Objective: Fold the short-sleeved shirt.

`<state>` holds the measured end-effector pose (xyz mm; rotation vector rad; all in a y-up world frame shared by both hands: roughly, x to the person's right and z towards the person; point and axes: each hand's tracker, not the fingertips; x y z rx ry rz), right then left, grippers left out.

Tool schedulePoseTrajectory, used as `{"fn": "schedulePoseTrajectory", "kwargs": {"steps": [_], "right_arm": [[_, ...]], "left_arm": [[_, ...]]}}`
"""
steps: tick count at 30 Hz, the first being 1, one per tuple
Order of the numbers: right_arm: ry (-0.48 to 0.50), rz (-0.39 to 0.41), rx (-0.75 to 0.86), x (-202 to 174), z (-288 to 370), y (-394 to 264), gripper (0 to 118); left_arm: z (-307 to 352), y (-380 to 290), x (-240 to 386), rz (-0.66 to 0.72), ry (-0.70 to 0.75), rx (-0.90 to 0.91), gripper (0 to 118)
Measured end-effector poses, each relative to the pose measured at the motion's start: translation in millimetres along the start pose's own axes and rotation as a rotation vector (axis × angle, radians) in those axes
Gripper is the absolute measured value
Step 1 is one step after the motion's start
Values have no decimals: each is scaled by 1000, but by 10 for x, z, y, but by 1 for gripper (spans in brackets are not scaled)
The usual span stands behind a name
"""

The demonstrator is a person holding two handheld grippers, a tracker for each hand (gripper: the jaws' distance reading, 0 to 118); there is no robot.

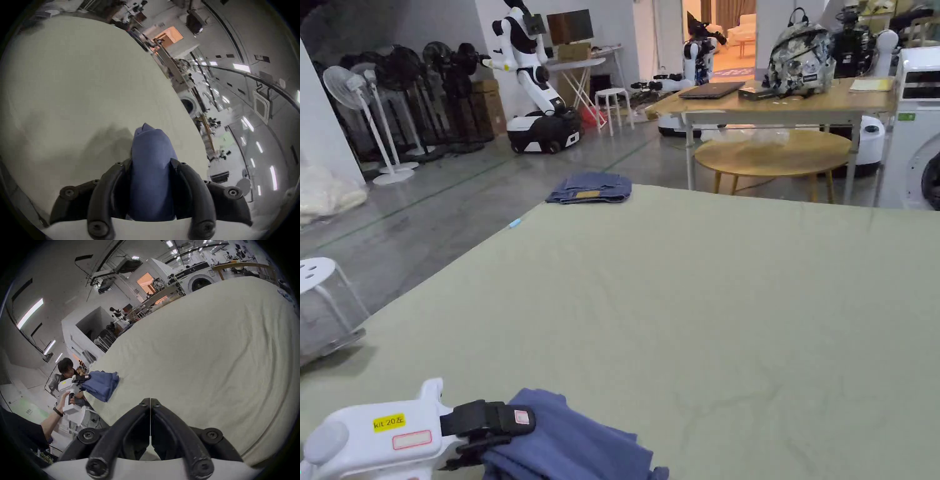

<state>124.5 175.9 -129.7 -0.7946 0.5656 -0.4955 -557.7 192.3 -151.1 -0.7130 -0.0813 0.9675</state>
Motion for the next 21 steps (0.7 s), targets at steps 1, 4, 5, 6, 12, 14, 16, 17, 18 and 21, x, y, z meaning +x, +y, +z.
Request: {"fn": "schedulePoseTrajectory", "kwargs": {"steps": [1, 4, 5, 6, 12, 14, 16, 17, 18, 21], "right_arm": [[-3, -3, -3, 6, -5, -11, 0], [-25, 0, -15, 4, -20, -25, 0], [-35, 6, -20, -4, -14, -21, 0], [-42, 19, -21, -17, 9, -18, 0], [-63, 68, 0, 33, 83, 100, 0], [-62, 58, 23, 52, 81, 174, 0], [-63, 48, 71, 33, 91, 247, 0], [-64, 46, 98, 18, 100, 287, 0], [-72, 47, 120, -3, 115, 336, 0], [-120, 100, 197, -95, 224, 511, 0]], "left_arm": [[-56, 156, -141, -27, 40, 5, 38], [-118, 301, 43, -203, 282, 6, 41], [-91, 281, 233, -280, 376, 28, 46], [-53, 310, 346, -323, 449, 44, 47], [381, 329, 1021, -685, 596, 151, 47], [590, 287, 1236, -727, 514, 195, 47], [704, 100, 1504, -757, 416, 256, 47], [748, -47, 1647, -783, 381, 304, 47], [768, -223, 1786, -831, 364, 373, 47], [712, -646, 2061, -907, 229, 457, 47]]}}
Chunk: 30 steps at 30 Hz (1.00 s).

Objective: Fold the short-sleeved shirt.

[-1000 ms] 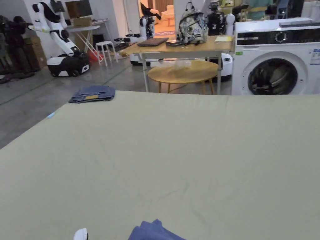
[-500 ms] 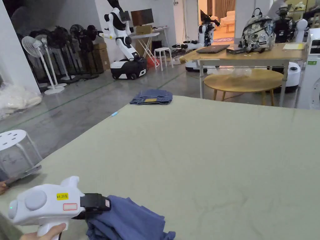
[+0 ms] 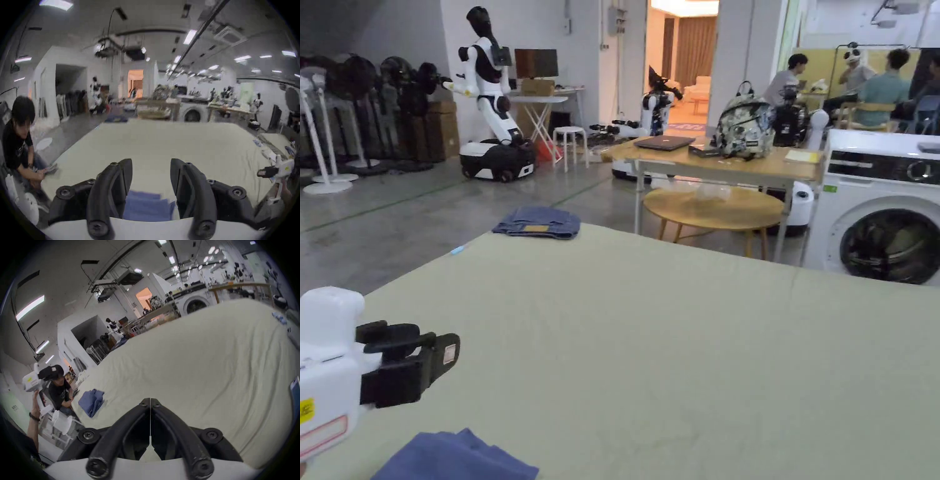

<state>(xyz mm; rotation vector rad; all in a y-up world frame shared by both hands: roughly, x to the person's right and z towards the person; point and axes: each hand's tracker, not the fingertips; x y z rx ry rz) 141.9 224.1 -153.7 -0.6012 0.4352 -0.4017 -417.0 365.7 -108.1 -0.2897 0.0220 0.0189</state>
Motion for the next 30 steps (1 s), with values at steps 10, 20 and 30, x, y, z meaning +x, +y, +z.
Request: {"fn": "schedulePoseTrajectory", "kwargs": {"steps": [10, 20, 30], "right_arm": [[-301, 285, 305, -395, 478, 523, 0], [-334, 349, 444, -579, 683, 447, 0], [-427, 369, 446, -550, 664, 434, 0]], "left_arm": [[-50, -55, 1445, -62, -156, 241, 21], [-12, -114, 1904, -20, -204, 227, 0], [75, -79, 1799, -46, -132, 249, 0]]}}
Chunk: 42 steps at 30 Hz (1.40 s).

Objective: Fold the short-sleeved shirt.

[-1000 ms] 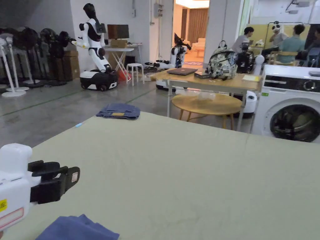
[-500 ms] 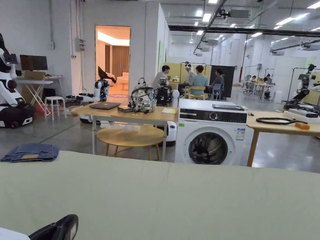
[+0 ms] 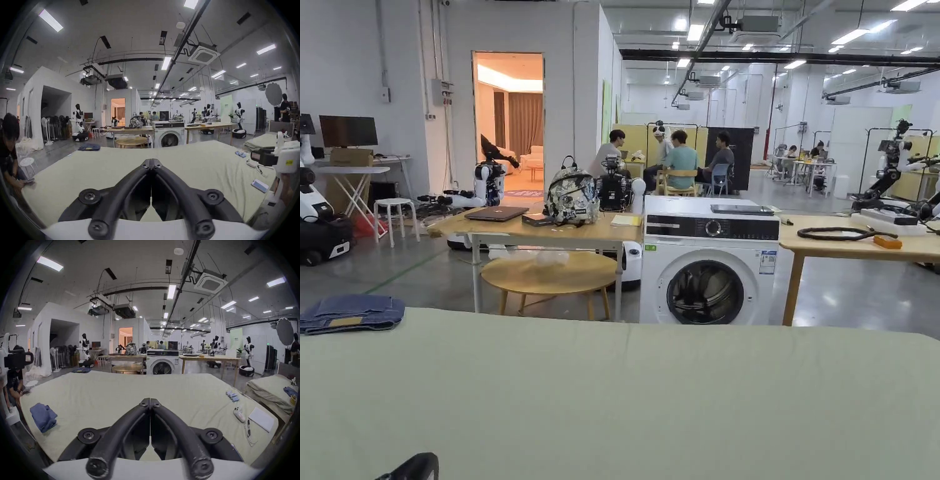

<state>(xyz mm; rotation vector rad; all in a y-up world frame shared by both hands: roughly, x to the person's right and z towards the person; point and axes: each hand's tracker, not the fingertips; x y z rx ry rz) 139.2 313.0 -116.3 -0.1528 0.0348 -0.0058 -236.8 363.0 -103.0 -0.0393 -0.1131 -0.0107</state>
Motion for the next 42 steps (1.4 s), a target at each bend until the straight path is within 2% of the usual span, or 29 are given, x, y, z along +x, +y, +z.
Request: {"fn": "schedulePoseTrajectory", "kwargs": {"steps": [8, 9, 10, 11, 12, 13, 15, 17, 18, 19, 21, 25, 28, 30, 42], "right_arm": [[30, 17, 0, -48, 30, -6, 2], [29, 29, 2, -69, 32, -5, 11], [19, 41, 4, -91, 31, -1, 29], [5, 58, 1, -113, 25, 9, 38], [-9, 75, -2, -133, 18, 18, 47], [-27, 88, 3, -150, 17, 25, 59], [-53, 92, 27, -172, 34, 36, 69], [-79, 77, 60, -167, 59, 50, 73], [-94, 77, 72, -156, 63, 55, 77], [-114, 83, 86, -152, 64, 62, 83], [-133, 107, 116, -130, 51, 58, 91], [-133, 122, 105, -102, 64, 53, 95], [-46, 23, 76, -50, 65, 74, 99], [-11, -6, 71, -23, 61, 71, 100], [60, 73, 58, -135, 146, 46, 100]], "left_arm": [[-16, -24, -33, 3, 0, -10, 0], [-13, -22, -40, 7, 0, -7, 0], [-9, -22, -51, 12, -1, -2, 0], [2, -8, -63, 16, 0, 3, 5], [17, 15, -81, 26, -18, 11, 19], [22, 46, -103, 42, -50, 8, 44], [44, 73, -85, 36, -40, 8, 56], [65, 71, -49, -13, 6, 28, 79], [62, 61, -31, -21, 11, 28, 87], [61, 50, -26, -20, 7, 28, 90], [50, 39, -28, -13, 13, 19, 90], [15, 3, -6, -16, 27, 4, 90], [24, 14, 12, -11, 34, 19, 90], [25, 30, 23, -7, 44, 29, 90], [70, 12, -24, 4, 47, 23, 90]]}}
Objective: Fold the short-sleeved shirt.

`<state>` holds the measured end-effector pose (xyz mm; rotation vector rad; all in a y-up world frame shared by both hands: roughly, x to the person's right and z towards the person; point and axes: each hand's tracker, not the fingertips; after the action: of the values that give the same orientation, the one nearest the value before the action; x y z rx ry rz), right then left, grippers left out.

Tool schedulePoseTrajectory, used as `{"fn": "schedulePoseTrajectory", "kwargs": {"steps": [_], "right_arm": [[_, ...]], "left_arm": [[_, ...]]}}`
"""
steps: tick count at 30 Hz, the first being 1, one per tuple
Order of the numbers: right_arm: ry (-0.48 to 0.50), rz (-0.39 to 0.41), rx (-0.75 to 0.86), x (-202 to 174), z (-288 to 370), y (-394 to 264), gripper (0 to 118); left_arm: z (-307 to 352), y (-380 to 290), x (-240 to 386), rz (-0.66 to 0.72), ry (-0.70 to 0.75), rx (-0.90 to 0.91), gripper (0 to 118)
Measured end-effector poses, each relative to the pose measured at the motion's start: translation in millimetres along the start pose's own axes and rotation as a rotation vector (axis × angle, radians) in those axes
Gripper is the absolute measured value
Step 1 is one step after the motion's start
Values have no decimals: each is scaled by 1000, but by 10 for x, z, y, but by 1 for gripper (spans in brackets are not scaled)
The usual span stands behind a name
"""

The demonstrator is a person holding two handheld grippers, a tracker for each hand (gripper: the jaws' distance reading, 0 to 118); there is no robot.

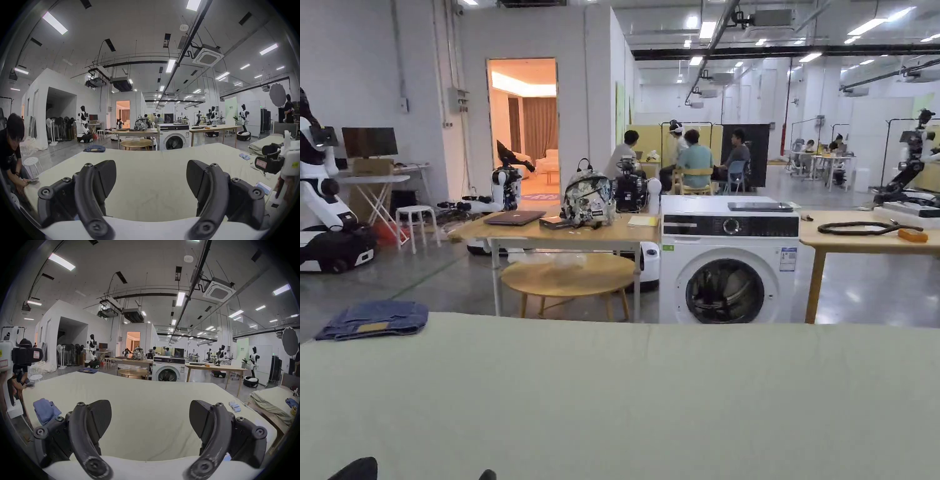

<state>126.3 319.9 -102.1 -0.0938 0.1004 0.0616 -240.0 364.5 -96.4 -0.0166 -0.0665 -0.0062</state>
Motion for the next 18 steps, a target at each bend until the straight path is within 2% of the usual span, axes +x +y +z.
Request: {"fn": "schedulePoseTrajectory", "kwargs": {"steps": [7, 14, 16, 18], "right_arm": [[-5, 12, -7, -1, 0, 24, 100], [-7, 9, -11, 9, 10, 70, 100], [10, -18, -26, 34, -11, 109, 100], [68, -95, -88, 77, -64, 162, 100]], "left_arm": [[9, -21, -4, -18, 35, -36, 90], [30, 21, 1, -1, 8, -20, 90], [22, 29, 7, -7, 7, -24, 90], [14, 29, 12, -10, 8, -27, 90]]}}
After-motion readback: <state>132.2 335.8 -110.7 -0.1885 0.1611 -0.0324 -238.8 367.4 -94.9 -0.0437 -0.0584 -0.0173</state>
